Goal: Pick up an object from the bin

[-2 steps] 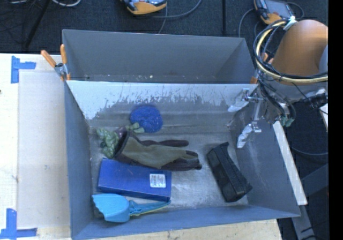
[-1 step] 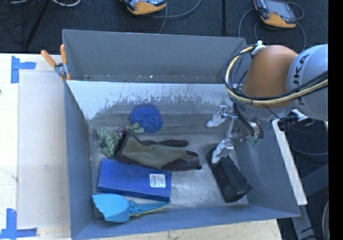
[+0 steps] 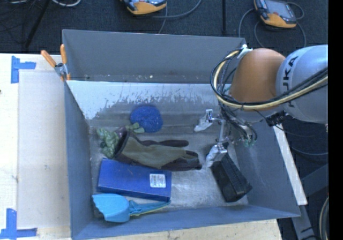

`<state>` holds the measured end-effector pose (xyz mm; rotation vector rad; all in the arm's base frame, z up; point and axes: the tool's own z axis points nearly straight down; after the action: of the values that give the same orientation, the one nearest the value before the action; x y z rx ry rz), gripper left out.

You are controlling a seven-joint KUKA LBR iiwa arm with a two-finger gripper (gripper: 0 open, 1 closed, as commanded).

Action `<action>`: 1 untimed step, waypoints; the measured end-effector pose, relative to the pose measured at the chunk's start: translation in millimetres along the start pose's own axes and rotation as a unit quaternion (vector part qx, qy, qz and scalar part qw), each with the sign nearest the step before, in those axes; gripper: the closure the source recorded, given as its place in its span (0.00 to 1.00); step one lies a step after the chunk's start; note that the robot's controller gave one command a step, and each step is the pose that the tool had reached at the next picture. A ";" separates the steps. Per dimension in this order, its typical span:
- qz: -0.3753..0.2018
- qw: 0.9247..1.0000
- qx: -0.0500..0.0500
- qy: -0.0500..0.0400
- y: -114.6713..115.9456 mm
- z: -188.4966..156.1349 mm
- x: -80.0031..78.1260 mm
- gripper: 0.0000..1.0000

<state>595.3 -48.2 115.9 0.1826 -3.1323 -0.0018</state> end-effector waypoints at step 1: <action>-0.008 1.000 0.000 -0.002 20.3 -2.0 -2.1 0.00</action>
Offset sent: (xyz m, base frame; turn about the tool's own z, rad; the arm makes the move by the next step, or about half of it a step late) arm 0.0013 0.0345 -0.0459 -0.0204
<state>595.0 -27.8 118.0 0.2089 -3.1343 -0.0016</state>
